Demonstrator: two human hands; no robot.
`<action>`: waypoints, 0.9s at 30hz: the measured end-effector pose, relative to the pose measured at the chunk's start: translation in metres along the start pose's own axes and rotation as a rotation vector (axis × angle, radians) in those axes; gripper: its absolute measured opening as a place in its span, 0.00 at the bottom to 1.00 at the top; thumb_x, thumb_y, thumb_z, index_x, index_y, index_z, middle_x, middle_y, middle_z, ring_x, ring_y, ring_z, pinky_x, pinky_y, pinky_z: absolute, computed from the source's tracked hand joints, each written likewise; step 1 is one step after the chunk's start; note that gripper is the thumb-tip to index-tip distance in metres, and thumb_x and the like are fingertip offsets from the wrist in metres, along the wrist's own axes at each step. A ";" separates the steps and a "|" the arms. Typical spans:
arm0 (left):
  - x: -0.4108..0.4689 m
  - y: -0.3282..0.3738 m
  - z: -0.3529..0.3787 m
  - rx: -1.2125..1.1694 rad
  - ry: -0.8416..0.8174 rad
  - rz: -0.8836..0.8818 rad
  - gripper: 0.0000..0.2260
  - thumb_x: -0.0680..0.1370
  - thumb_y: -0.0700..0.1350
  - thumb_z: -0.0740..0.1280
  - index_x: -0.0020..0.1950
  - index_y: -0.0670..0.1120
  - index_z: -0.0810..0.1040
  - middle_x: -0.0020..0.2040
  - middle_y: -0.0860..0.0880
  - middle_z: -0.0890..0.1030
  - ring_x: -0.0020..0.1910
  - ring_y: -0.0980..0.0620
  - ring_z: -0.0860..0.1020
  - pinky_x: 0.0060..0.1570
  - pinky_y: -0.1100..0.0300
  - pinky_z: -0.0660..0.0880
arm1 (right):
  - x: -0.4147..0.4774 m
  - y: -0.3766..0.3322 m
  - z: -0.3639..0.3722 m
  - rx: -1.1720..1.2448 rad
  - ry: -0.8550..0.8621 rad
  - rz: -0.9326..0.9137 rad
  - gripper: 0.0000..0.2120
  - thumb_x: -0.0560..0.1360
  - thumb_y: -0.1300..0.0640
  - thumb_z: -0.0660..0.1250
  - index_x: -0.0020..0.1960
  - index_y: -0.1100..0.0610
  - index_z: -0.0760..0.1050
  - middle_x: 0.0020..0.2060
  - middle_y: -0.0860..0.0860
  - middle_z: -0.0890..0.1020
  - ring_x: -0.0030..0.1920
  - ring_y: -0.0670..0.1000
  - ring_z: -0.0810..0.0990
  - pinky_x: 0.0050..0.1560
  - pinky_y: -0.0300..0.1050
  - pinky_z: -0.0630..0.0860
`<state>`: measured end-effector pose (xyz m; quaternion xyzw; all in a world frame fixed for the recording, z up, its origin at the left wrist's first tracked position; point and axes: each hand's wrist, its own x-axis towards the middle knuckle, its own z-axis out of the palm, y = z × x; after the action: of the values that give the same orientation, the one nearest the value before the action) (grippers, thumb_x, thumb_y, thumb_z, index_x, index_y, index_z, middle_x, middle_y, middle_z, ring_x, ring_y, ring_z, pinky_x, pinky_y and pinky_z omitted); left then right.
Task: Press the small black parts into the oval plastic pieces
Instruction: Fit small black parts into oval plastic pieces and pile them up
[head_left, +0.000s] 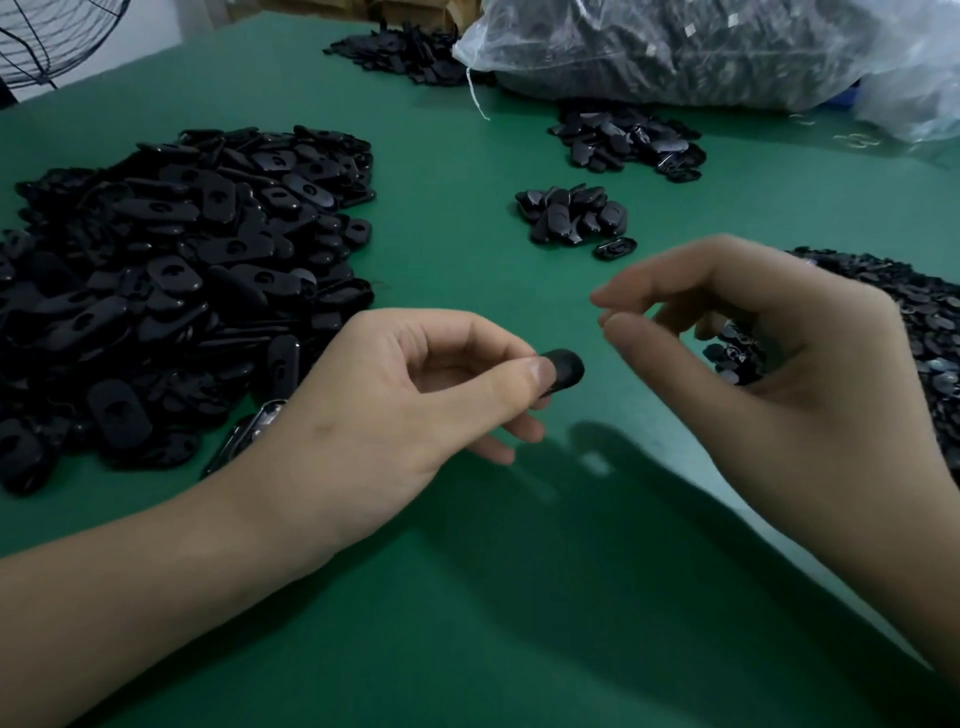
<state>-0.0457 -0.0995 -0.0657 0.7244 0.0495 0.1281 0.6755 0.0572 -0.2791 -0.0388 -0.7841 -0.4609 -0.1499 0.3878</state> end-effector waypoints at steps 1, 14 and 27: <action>-0.001 0.000 0.000 0.031 0.005 0.017 0.09 0.71 0.49 0.72 0.41 0.43 0.86 0.37 0.47 0.86 0.37 0.52 0.86 0.36 0.60 0.83 | -0.007 0.000 -0.001 0.025 0.011 -0.013 0.04 0.79 0.54 0.71 0.52 0.47 0.82 0.44 0.38 0.82 0.44 0.45 0.81 0.46 0.33 0.70; -0.001 -0.003 -0.002 0.211 0.001 0.132 0.03 0.79 0.44 0.72 0.46 0.49 0.86 0.40 0.52 0.86 0.41 0.55 0.86 0.37 0.59 0.83 | -0.011 -0.004 0.009 0.389 -0.154 0.290 0.04 0.73 0.54 0.77 0.41 0.52 0.83 0.33 0.49 0.82 0.33 0.47 0.78 0.35 0.39 0.72; -0.002 -0.006 -0.003 0.277 0.014 0.146 0.02 0.75 0.51 0.75 0.45 0.54 0.85 0.37 0.53 0.86 0.39 0.54 0.86 0.38 0.54 0.84 | -0.013 -0.010 0.013 0.573 -0.140 0.434 0.04 0.74 0.59 0.76 0.41 0.56 0.83 0.31 0.50 0.81 0.30 0.48 0.73 0.30 0.40 0.68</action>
<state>-0.0477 -0.0968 -0.0719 0.8115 0.0186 0.1738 0.5576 0.0403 -0.2740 -0.0501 -0.7315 -0.3326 0.1250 0.5820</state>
